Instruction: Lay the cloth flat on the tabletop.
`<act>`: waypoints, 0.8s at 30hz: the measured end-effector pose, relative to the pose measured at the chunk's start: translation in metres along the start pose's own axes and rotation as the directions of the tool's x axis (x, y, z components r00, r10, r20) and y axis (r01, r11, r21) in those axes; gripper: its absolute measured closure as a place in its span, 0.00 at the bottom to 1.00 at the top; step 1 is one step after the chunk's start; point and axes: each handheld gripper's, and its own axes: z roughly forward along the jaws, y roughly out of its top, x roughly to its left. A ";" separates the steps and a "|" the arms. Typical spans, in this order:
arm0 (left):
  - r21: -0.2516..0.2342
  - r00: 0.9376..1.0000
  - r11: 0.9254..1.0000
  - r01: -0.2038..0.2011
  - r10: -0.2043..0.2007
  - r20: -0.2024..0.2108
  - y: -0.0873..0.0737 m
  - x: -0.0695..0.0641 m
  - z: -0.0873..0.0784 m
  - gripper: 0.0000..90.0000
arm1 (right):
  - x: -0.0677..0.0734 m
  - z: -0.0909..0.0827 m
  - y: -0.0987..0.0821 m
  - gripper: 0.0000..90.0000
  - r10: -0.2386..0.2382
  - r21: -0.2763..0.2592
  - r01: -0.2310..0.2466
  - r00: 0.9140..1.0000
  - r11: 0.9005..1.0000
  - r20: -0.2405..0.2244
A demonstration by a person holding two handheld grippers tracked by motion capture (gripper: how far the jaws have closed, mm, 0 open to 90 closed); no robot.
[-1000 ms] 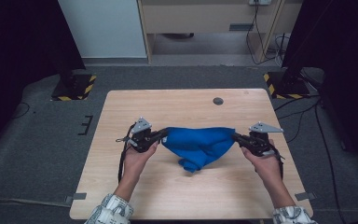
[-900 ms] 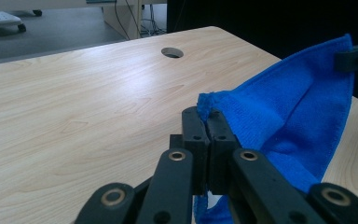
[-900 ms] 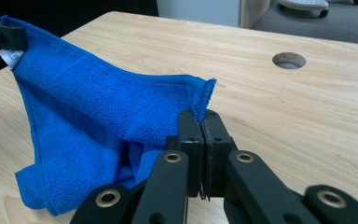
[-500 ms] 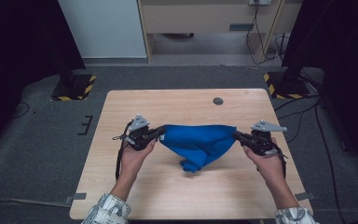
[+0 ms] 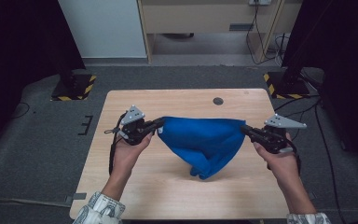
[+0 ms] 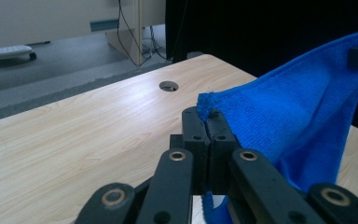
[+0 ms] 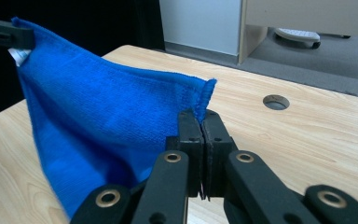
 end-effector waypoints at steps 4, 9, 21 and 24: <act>0.015 1.000 1.000 0.010 -0.010 -0.007 0.001 0.009 0.016 0.98 | -0.015 0.016 -0.005 0.98 0.025 0.024 -0.025 1.000 0.999 0.008; 0.023 0.999 0.999 0.041 -0.041 -0.023 0.004 0.025 0.033 0.98 | -0.030 0.033 -0.005 0.98 0.042 0.042 -0.043 0.999 0.998 0.023; 0.110 0.991 0.989 0.094 -0.082 -0.110 0.000 0.065 0.082 0.98 | -0.062 0.097 -0.005 0.98 0.098 0.110 -0.103 0.994 0.989 0.053; 0.124 0.988 0.986 0.108 -0.092 -0.124 -0.004 0.070 0.092 0.98 | -0.066 0.109 -0.007 0.98 0.104 0.125 -0.111 0.993 0.986 0.062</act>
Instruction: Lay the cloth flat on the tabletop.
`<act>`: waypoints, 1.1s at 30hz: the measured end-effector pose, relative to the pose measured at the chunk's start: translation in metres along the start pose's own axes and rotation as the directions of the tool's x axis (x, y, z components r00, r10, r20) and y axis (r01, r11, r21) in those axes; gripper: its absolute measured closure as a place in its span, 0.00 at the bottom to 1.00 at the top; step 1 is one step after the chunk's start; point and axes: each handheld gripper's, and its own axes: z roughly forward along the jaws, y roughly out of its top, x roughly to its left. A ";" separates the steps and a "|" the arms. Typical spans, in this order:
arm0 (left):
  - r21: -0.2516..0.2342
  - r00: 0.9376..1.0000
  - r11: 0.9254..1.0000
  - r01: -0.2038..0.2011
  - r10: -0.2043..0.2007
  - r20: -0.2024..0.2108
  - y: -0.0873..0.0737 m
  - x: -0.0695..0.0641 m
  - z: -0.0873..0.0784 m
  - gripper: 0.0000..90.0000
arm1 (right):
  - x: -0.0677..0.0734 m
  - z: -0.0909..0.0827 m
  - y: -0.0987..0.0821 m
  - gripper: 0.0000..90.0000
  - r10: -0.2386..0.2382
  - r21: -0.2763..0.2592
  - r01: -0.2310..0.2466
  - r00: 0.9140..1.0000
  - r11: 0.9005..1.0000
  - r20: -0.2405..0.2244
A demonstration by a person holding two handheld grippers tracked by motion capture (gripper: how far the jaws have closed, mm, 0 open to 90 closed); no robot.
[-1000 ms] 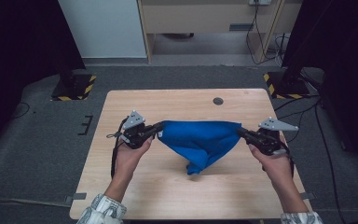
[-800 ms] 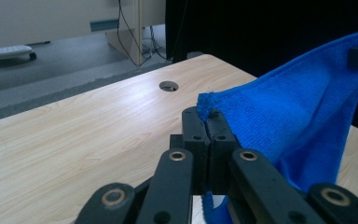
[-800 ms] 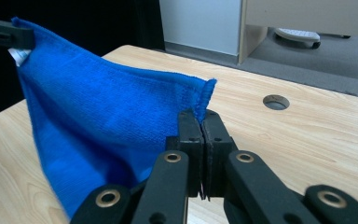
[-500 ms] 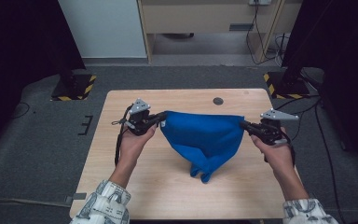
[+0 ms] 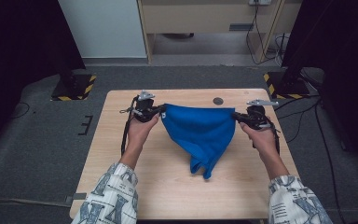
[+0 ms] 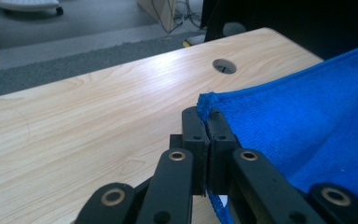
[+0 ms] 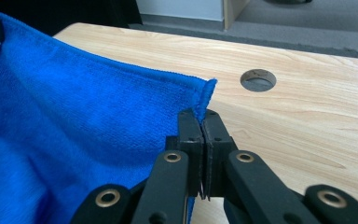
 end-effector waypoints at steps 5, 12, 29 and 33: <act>0.029 1.000 1.000 0.006 -0.006 -0.027 -0.006 0.007 0.013 0.98 | -0.005 0.014 -0.001 0.98 -0.007 0.026 0.006 0.999 1.000 0.036; 0.030 0.997 1.000 -0.004 0.006 -0.071 -0.010 0.011 0.021 0.98 | -0.006 0.033 0.000 0.98 -0.007 0.030 0.005 0.998 1.000 0.057; 0.083 0.994 0.997 -0.008 0.017 -0.106 -0.023 0.022 0.045 0.97 | 0.000 0.077 -0.004 0.98 -0.032 0.107 0.021 0.994 0.994 0.107; 0.072 0.989 0.997 0.023 -0.012 -0.145 -0.026 0.025 0.051 0.70 | -0.003 0.083 -0.005 0.75 -0.029 0.111 0.016 0.992 0.994 0.124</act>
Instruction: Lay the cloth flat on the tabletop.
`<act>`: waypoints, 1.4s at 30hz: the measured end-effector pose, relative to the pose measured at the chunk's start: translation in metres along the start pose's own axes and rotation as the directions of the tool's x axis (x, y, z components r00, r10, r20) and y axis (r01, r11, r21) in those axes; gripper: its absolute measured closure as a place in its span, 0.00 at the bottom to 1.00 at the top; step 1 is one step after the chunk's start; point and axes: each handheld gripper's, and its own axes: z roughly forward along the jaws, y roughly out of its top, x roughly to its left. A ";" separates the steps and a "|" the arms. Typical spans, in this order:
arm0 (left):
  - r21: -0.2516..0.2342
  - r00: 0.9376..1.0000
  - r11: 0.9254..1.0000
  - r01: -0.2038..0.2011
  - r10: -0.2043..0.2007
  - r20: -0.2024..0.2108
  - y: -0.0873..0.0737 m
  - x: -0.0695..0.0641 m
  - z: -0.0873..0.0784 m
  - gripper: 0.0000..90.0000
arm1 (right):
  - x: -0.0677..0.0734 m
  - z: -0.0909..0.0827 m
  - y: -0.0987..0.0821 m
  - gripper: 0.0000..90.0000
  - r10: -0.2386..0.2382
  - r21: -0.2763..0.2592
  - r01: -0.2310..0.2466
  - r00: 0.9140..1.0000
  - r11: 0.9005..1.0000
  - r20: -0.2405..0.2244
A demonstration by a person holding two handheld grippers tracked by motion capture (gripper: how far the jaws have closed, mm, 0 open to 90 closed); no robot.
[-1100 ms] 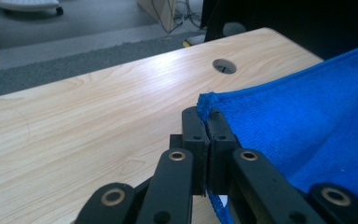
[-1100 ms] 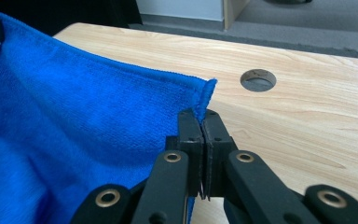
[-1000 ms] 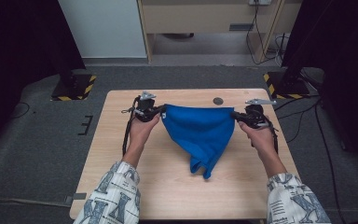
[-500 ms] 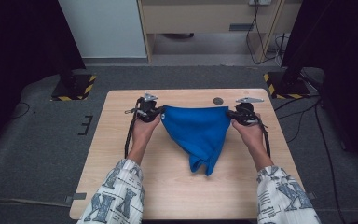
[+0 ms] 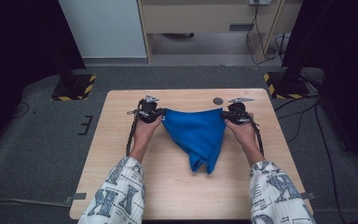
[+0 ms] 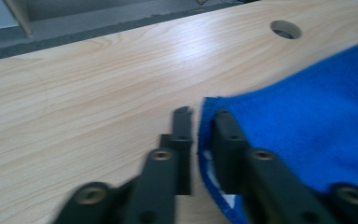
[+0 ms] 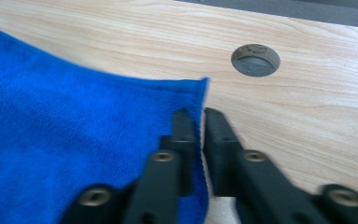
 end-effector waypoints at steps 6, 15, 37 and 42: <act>-0.064 1.000 0.998 0.014 -0.013 0.017 0.003 0.001 -0.003 0.33 | -0.004 -0.001 0.003 0.33 0.017 -0.041 -0.015 0.998 0.999 0.066; -0.081 0.999 0.997 0.007 -0.003 0.047 0.009 -0.012 -0.012 0.31 | -0.001 -0.007 0.003 0.19 0.004 -0.012 -0.004 1.000 1.000 0.018; -0.102 0.993 0.993 -0.053 0.063 0.099 -0.021 -0.052 -0.057 0.32 | -0.001 -0.048 -0.041 0.41 -0.047 -0.003 0.047 0.999 0.999 0.018; -0.112 0.991 0.992 -0.052 0.066 0.117 -0.034 -0.060 -0.067 0.33 | 0.015 -0.062 -0.056 0.54 -0.083 -0.009 0.083 0.996 0.997 -0.029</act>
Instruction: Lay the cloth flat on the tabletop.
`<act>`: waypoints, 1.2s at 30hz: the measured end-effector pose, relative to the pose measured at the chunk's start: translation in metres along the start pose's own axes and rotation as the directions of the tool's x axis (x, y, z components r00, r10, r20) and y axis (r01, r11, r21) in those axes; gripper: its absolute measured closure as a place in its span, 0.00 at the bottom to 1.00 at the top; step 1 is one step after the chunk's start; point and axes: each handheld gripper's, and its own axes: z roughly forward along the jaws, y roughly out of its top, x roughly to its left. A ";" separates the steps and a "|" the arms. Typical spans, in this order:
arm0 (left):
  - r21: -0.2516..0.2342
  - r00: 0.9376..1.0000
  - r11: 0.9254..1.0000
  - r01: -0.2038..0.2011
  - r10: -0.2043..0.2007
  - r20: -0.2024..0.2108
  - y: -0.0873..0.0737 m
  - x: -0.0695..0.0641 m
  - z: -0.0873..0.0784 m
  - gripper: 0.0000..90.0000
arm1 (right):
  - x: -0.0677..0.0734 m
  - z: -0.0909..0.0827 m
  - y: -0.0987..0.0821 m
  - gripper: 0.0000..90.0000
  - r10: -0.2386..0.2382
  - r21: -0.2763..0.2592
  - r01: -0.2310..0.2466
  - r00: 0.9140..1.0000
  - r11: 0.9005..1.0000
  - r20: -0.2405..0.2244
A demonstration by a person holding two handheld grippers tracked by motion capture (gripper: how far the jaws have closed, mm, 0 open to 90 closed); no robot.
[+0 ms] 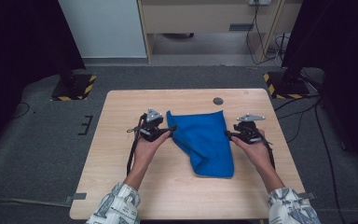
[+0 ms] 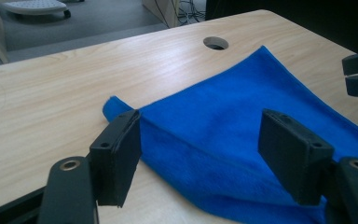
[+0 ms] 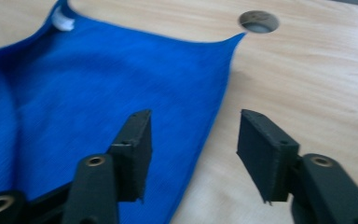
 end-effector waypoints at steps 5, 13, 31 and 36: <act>0.009 1.000 1.000 -0.001 0.001 0.014 -0.010 -0.007 -0.003 0.34 | 0.016 -0.012 -0.015 0.64 -0.029 -0.004 0.029 0.998 1.000 -0.049; 0.032 0.999 0.999 0.001 -0.002 0.038 -0.020 -0.022 0.007 0.35 | 0.025 -0.015 -0.037 0.74 -0.044 0.017 0.045 0.998 0.999 -0.055; 0.126 1.000 0.992 -0.007 0.005 0.022 -0.032 -0.052 0.046 0.27 | 0.039 -0.005 -0.055 0.65 -0.092 0.093 0.098 0.993 0.991 -0.071; 0.160 0.999 0.987 -0.036 0.036 -0.003 -0.041 -0.054 0.052 0.38 | 0.040 -0.004 -0.057 0.65 -0.099 0.101 0.106 0.993 0.989 -0.067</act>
